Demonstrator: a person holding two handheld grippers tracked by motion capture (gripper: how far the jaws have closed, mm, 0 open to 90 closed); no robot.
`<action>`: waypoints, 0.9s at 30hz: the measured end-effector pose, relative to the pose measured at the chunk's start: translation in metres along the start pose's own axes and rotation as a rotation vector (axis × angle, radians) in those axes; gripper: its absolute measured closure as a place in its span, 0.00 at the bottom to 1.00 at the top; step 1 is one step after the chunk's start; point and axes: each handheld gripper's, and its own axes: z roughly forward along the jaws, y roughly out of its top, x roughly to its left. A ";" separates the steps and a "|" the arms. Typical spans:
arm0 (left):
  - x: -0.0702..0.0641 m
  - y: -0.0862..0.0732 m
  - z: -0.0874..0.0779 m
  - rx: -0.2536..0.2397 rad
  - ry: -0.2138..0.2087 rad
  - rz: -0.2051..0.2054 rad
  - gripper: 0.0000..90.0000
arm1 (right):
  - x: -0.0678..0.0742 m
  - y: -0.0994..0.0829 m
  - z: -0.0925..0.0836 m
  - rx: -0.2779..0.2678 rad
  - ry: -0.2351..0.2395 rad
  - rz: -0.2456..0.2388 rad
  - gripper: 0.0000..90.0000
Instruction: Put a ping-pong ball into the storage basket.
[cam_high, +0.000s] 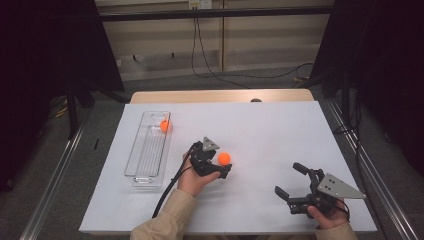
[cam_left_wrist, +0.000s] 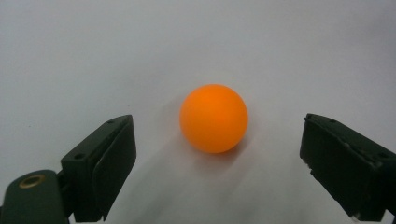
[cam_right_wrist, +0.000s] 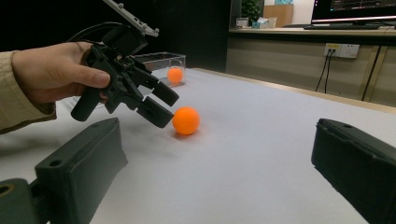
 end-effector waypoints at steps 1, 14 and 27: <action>0.000 0.000 0.000 -0.001 0.000 -0.002 0.12 | 0.000 0.000 0.000 0.000 -0.001 0.000 0.02; 0.000 0.002 0.006 0.003 0.004 0.005 0.15 | 0.000 0.000 0.000 0.000 0.000 0.000 0.02; 0.001 0.003 0.011 0.016 0.007 0.010 0.25 | 0.000 0.000 0.000 0.001 0.001 -0.002 0.02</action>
